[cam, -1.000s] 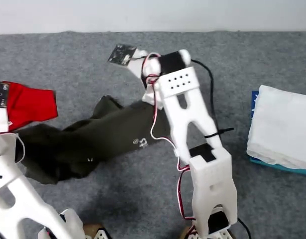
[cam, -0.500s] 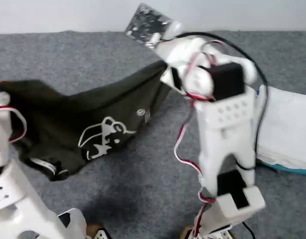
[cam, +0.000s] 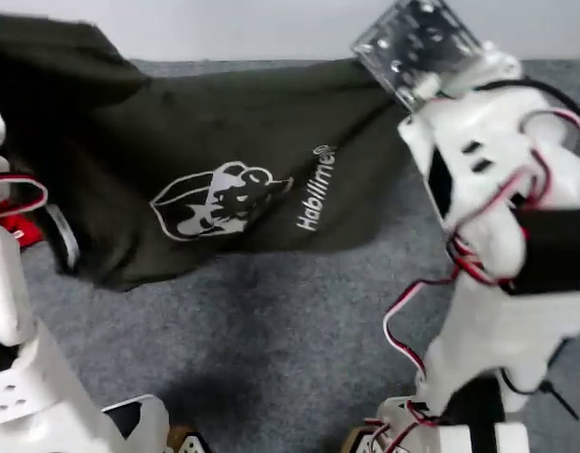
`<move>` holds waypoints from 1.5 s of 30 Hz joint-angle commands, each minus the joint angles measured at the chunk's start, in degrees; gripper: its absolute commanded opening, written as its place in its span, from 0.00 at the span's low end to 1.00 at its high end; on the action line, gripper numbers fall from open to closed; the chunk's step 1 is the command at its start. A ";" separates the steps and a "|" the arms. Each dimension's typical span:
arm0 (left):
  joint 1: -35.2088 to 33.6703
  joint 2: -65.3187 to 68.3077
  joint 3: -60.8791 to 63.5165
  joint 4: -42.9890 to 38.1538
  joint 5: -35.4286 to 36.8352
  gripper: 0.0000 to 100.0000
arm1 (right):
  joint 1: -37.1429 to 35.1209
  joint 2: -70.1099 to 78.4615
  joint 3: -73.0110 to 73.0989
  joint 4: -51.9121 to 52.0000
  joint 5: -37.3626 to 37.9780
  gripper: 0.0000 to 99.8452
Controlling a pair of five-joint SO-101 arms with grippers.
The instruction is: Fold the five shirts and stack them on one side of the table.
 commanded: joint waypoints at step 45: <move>9.14 9.05 12.97 -8.53 -24.00 0.02 | 9.98 -21.58 52.48 -25.36 6.59 0.01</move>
